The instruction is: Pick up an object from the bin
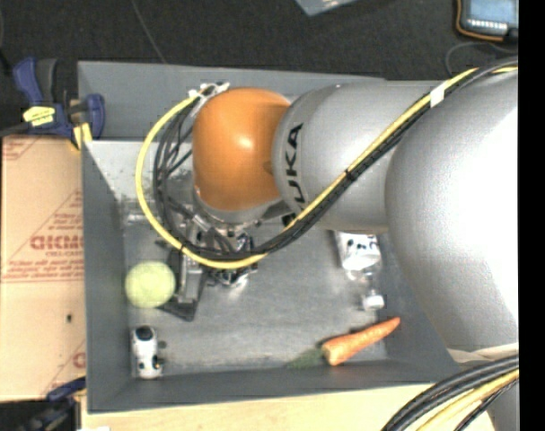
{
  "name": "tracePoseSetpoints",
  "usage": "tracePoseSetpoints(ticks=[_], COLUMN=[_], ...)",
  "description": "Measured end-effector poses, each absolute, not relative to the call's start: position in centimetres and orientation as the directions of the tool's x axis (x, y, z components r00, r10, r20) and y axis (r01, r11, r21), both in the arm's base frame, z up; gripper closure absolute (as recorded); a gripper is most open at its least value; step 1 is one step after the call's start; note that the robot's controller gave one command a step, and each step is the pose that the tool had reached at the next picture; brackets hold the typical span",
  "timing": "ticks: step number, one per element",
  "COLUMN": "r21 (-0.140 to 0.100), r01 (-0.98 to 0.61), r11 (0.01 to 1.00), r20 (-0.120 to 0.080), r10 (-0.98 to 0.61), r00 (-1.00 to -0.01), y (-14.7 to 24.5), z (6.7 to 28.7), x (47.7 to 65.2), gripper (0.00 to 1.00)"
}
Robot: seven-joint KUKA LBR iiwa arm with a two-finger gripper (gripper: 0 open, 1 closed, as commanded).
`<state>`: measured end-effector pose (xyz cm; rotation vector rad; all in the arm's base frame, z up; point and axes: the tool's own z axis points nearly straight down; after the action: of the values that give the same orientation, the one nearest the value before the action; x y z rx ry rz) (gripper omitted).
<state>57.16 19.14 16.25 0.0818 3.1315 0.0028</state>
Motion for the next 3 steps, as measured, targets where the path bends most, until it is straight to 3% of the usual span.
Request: tracePoseSetpoints(ticks=[1,2,3], r21=[0.006,0.006,0.006], r01=[0.080,0.222,0.222], r11=[0.997,0.975,0.975], r20=[-0.007,-0.010,-0.010], r10=[0.080,0.222,0.222], r00=[-0.997,-0.975,-0.975], y=[19.3,22.0,22.0], z=[9.3,7.1,7.1], x=[55.1,56.6,56.6], gripper=[0.00,1.00,1.00])
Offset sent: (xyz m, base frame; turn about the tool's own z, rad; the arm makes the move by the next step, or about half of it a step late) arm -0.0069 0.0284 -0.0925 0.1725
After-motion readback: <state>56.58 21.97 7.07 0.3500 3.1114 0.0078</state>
